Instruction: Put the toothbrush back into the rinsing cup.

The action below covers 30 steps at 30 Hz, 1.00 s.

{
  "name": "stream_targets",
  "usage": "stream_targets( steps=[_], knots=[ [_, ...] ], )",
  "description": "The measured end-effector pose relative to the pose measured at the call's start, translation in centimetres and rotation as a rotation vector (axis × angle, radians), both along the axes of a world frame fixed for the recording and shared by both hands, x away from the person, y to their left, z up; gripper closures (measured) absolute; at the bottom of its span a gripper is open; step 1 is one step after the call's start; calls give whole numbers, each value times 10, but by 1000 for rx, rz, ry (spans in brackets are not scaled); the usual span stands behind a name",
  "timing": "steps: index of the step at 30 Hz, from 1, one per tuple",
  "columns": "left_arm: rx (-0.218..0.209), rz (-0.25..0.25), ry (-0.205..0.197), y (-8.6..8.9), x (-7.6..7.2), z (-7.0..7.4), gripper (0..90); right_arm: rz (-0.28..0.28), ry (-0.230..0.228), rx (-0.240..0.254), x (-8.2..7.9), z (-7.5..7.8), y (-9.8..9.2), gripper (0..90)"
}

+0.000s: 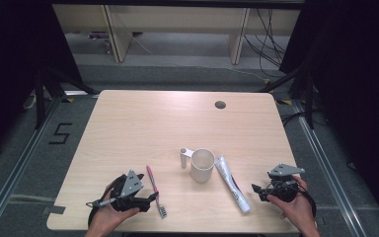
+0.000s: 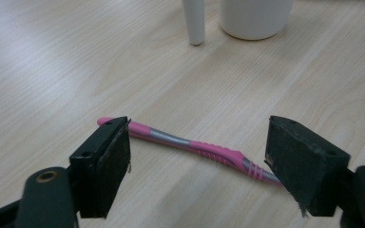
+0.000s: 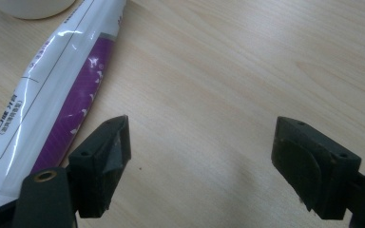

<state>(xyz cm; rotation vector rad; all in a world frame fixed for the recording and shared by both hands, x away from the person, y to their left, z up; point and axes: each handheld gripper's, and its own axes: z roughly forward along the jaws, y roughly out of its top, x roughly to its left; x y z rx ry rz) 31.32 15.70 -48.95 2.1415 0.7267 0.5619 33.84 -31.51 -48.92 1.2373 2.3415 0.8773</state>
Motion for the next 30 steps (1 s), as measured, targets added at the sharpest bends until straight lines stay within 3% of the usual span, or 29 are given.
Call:
stream_targets(
  steps=[7,8,9,15,18,19,22,23,30],
  knots=[
    [47,-9,-1,-4,12,4,334,-13,-8,14,0,-1,0,220],
    [71,-19,-6,-5,16,4,375,-8,-9,9,0,-1,0,220],
    [75,-21,-10,-5,17,4,455,-6,-8,10,0,-2,-1,220],
    [97,-32,-33,-6,37,-2,709,2,-13,3,0,-1,-2,222],
    [82,-28,-17,-7,44,-7,808,-3,-14,4,0,-1,-1,223],
    [99,-32,-14,-6,47,-7,831,-1,-8,1,0,-1,0,223],
    [87,-17,-14,-7,51,-11,883,-3,-16,-1,1,-1,-1,225],
    [102,-23,-11,-6,53,-11,892,-3,-17,3,1,-2,-1,225],
    [92,-10,-5,-6,61,-16,894,4,-14,-2,1,0,1,228]
  ],
)
